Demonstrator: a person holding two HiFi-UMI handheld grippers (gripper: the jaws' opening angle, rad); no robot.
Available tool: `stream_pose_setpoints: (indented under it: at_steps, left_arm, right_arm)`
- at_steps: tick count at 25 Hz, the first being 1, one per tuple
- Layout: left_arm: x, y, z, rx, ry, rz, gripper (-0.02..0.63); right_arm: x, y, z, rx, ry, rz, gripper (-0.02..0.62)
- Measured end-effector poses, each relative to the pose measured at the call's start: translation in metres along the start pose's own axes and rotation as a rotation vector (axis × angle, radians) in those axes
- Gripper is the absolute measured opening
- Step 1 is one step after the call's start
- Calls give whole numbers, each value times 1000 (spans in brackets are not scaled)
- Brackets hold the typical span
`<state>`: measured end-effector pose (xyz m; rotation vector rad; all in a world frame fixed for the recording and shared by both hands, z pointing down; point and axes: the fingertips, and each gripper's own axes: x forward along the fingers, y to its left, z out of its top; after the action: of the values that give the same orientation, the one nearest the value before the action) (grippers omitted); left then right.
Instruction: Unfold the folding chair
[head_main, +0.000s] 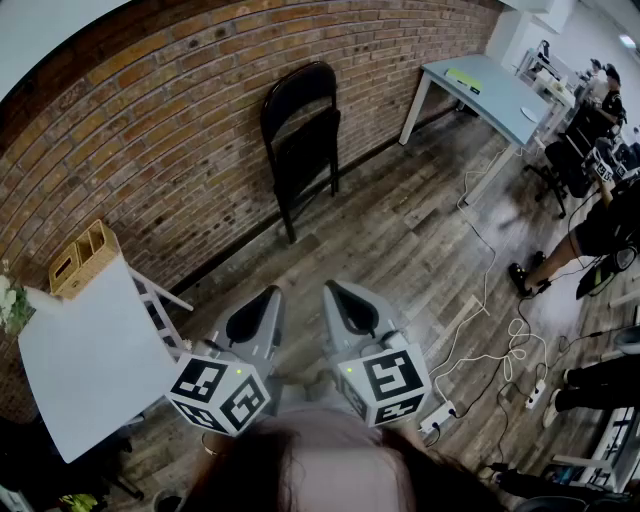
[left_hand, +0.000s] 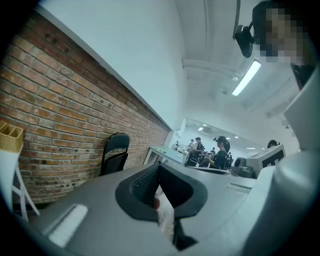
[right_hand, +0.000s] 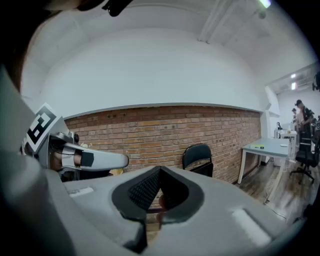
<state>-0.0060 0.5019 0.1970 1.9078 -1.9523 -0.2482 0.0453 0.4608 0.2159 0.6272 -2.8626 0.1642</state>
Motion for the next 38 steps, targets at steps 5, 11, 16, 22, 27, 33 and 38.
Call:
stream_pose_setpoints:
  at_steps: [5, 11, 16, 22, 27, 33, 38]
  left_arm:
    - [6, -9, -5, -4, -4, -11, -2]
    - [19, -22, -6, -10, -25, -23, -2]
    - [34, -37, -12, -7, -40, 6, -2]
    - [45, -49, -34, -11, -19, 50, -2]
    - [61, -47, -38, -15, -15, 72, -2]
    - [96, -22, -32, -24, 1, 81, -2]
    - [131, 2, -8, -5, -12, 54, -2]
  right_arm:
    - [-8, -7, 0, 2, -6, 0, -6]
    - [-17, -25, -2, 5, -28, -8, -5]
    - [-26, -45, -2, -3, -35, 23, -5]
    - [-29, -68, -7, 34, -46, 67, -5]
    - [-20, -79, -5, 103, -55, 133, -5]
    - [12, -100, 0, 121, -47, 141, -5]
    - [48, -116, 13, 111, -53, 120, -5]
